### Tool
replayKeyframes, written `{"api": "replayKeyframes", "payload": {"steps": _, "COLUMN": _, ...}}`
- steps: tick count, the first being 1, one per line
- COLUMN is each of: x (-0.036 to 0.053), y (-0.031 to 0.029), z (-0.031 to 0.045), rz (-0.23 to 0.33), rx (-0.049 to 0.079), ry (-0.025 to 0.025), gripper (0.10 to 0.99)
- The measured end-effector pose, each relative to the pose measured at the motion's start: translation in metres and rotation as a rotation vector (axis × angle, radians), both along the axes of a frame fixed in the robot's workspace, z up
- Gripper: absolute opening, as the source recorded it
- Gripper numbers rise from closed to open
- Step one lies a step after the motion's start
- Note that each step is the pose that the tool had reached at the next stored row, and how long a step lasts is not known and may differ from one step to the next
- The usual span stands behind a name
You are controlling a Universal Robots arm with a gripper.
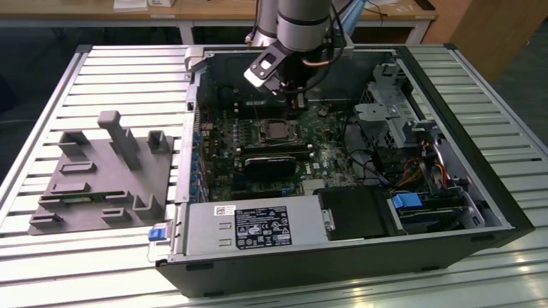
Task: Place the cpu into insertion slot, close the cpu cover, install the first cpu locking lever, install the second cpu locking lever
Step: 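Close the cpu cover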
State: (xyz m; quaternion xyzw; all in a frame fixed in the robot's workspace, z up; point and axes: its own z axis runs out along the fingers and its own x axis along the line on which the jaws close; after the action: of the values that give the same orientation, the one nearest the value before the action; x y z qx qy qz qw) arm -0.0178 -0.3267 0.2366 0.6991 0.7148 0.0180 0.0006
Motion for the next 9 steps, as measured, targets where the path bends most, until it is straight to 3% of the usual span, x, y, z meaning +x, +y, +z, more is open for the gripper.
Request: {"api": "replayKeyframes", "payload": {"steps": 9, "x": -0.0149, "y": -0.0032, "z": -0.0077, "rz": 0.0, "rx": 0.002, "ry": -0.0012, "gripper": 0.102}}
